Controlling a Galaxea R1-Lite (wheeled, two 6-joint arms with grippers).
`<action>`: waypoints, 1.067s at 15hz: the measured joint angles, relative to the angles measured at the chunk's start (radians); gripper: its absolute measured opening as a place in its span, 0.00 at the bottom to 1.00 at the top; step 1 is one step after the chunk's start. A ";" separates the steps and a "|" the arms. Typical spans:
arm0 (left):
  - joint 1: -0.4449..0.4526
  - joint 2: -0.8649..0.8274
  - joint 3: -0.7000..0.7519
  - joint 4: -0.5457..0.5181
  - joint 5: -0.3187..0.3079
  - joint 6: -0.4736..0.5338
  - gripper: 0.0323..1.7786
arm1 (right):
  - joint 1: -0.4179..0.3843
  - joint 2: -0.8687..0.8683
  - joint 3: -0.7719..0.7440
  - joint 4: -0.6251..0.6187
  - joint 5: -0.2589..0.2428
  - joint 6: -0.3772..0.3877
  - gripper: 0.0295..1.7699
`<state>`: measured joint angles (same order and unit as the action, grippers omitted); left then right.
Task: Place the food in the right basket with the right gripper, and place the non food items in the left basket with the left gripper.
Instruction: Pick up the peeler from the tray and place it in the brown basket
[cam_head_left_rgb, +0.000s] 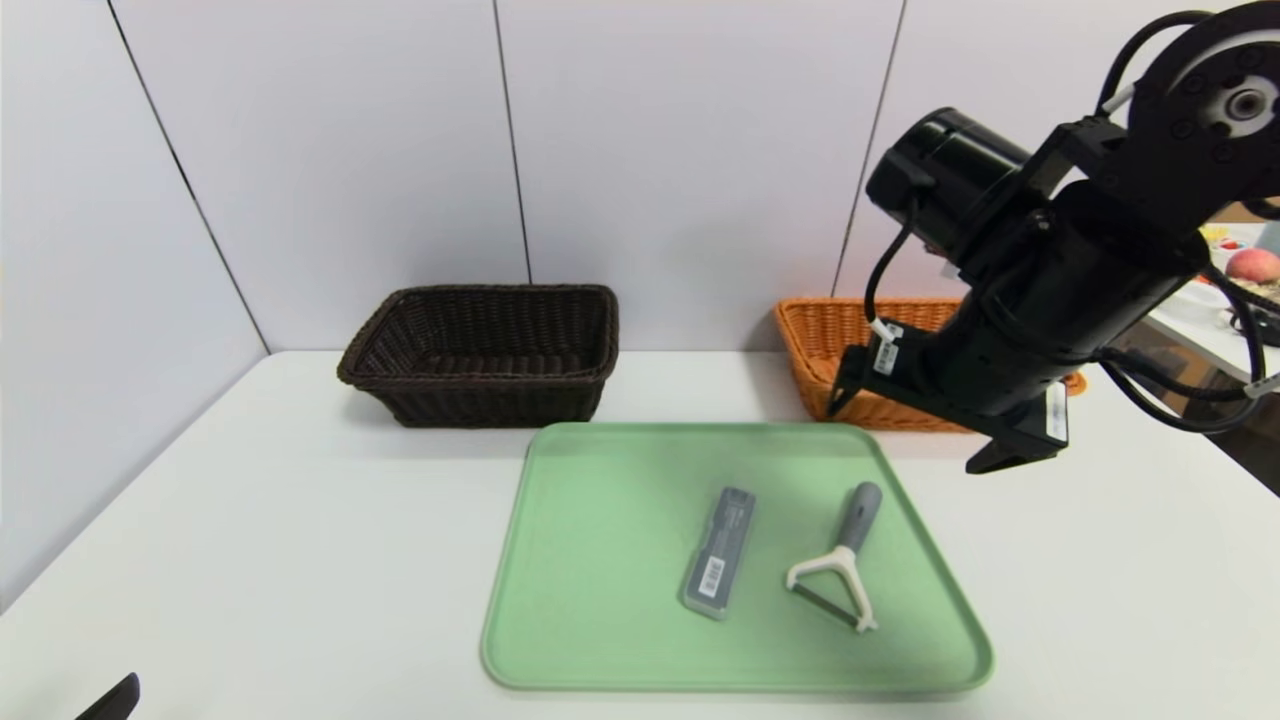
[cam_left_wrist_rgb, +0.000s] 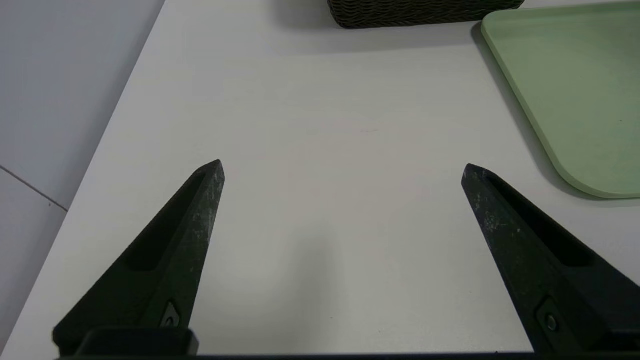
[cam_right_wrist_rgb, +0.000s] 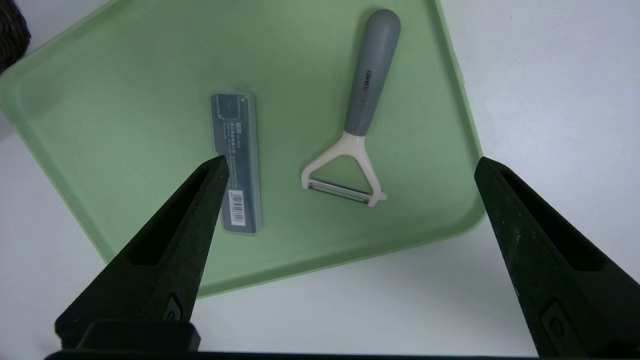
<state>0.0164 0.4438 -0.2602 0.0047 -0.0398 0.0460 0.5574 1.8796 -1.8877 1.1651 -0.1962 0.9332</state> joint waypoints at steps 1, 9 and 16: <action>0.000 -0.001 0.001 0.000 0.000 0.000 0.95 | -0.001 0.023 -0.022 0.010 0.011 0.013 0.96; 0.000 -0.010 0.000 0.000 0.001 0.004 0.95 | -0.031 0.110 -0.045 0.064 0.082 0.090 0.96; 0.000 -0.029 0.000 0.023 0.001 0.006 0.95 | -0.034 0.129 0.000 0.116 0.139 0.120 0.96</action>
<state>0.0164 0.4151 -0.2606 0.0279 -0.0385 0.0519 0.5238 2.0085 -1.8877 1.2811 -0.0572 1.0530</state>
